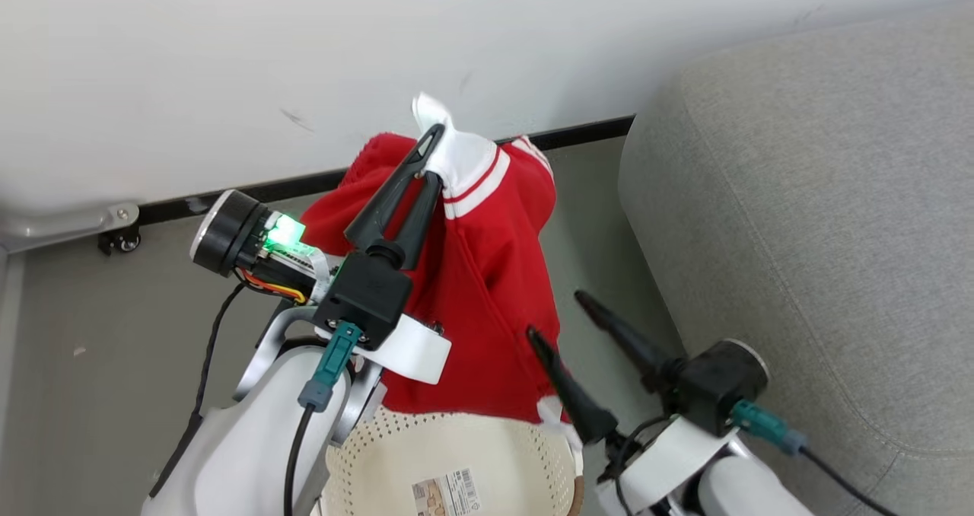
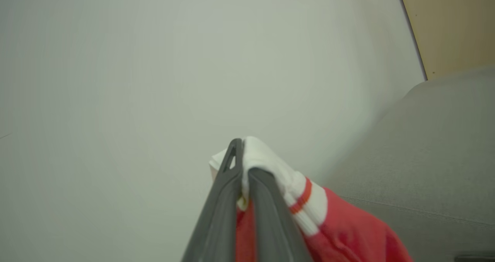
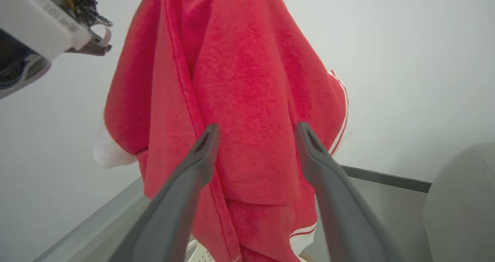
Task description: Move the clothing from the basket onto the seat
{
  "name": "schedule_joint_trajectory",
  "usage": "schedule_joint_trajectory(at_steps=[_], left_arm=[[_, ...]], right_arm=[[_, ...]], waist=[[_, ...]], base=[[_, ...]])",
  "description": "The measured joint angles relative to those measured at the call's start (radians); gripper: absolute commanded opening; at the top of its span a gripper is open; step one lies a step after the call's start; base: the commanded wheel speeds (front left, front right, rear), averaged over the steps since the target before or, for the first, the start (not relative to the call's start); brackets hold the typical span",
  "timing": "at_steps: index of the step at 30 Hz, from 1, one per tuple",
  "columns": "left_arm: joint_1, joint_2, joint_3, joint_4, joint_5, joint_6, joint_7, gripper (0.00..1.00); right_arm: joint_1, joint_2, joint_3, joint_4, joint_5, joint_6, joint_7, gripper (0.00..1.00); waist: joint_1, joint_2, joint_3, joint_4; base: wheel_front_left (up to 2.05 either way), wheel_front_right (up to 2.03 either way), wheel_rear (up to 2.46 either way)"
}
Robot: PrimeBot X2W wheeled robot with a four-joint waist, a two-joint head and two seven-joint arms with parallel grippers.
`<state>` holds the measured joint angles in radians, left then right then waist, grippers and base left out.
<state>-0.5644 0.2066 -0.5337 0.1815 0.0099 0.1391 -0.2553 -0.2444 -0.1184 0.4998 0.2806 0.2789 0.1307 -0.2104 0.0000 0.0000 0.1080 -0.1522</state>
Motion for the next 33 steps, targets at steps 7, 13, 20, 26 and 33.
schedule_joint_trajectory(at_steps=[7,13,20,26,33], left_arm=[[0.0,-0.005,-0.02,0.029,0.0,-0.018,0.01,0.0],[-0.003,-0.022,-0.031,0.042,-0.007,-0.033,0.035,0.0],[-0.007,-0.037,-0.044,0.071,-0.012,-0.044,0.074,0.0],[-0.014,-0.059,-0.064,0.08,-0.017,-0.056,0.104,0.0],[-0.024,-0.069,-0.078,0.085,-0.017,-0.07,0.125,0.0]], right_arm=[[0.021,-0.039,0.112,-0.035,0.064,0.0,0.04,1.0],[0.016,-0.069,0.136,-0.04,0.087,0.0,0.058,1.0],[-0.017,-0.082,0.183,-0.039,0.108,0.0,0.076,1.0],[-0.046,-0.09,0.164,-0.011,0.077,0.0,0.077,1.0],[-0.052,-0.078,0.117,0.026,0.048,0.0,0.059,1.0]], waist=[[0.0,0.0,-0.037,-0.014],[0.0,0.0,-0.064,-0.023],[0.0,0.0,-0.087,-0.027],[0.0,0.0,-0.101,-0.026],[0.0,0.0,-0.112,-0.026]], base=[[0.0,0.0,0.0],[0.0,0.0,0.0],[0.0,0.0,0.0],[0.0,0.0,0.0],[0.0,0.0,0.0]])
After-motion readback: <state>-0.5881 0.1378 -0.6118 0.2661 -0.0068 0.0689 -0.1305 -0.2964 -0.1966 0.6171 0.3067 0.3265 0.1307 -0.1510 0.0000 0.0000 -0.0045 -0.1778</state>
